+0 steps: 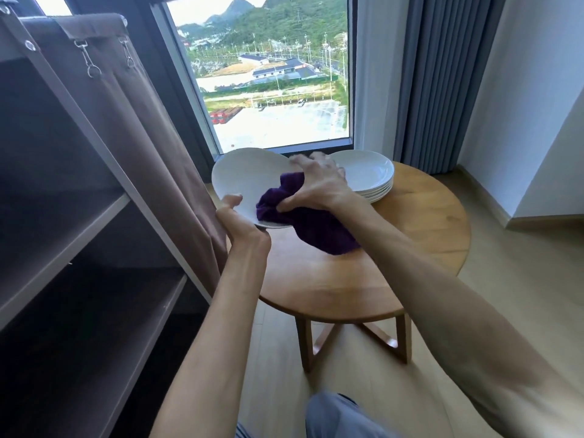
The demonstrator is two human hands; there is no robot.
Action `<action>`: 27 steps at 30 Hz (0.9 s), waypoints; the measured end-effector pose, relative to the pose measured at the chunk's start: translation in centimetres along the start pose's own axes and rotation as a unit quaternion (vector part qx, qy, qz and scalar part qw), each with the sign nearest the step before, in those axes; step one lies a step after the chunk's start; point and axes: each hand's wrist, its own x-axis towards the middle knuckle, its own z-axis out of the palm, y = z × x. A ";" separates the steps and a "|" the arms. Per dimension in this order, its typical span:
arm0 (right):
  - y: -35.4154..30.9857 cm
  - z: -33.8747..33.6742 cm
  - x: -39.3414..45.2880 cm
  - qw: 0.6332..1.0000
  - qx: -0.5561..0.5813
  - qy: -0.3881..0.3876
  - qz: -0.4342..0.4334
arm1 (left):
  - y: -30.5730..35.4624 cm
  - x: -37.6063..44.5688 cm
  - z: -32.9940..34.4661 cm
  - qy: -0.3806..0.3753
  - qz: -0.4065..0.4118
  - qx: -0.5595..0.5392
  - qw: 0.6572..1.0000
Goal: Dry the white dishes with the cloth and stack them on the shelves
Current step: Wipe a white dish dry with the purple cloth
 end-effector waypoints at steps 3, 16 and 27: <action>-0.6 0.9 -0.3 0.990 0.055 0.083 0.095 | -0.2 0.1 0.2 0.032 0.010 -0.057 0.998; 0.8 4.3 -0.7 0.694 0.683 0.020 0.227 | 2.7 0.4 -1.9 -0.097 0.037 0.104 0.989; -0.8 8.7 0.3 0.608 0.727 0.105 0.302 | -2.5 -0.2 -1.8 0.076 0.212 0.273 0.935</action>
